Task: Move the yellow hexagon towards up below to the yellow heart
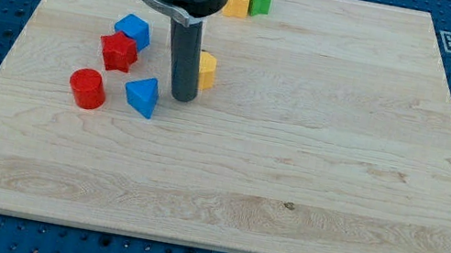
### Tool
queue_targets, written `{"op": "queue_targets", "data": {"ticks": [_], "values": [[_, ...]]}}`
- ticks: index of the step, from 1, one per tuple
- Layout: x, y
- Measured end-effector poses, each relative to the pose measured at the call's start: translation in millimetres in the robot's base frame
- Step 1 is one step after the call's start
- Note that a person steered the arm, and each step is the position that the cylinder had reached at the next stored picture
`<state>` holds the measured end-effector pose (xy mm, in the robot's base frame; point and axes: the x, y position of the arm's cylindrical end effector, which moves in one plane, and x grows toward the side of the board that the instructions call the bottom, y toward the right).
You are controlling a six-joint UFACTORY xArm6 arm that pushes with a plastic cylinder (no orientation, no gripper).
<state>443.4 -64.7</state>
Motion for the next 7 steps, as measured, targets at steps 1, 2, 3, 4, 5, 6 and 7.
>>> {"op": "queue_targets", "data": {"ticks": [1,2,3,4,5,6,7], "values": [[-8.5,-0.1],[-13.3,2.5],[-16.6,8.9],[-27.8,18.4],[-41.7,30.3],[-57.5,46.3],[-76.6,61.7]]}}
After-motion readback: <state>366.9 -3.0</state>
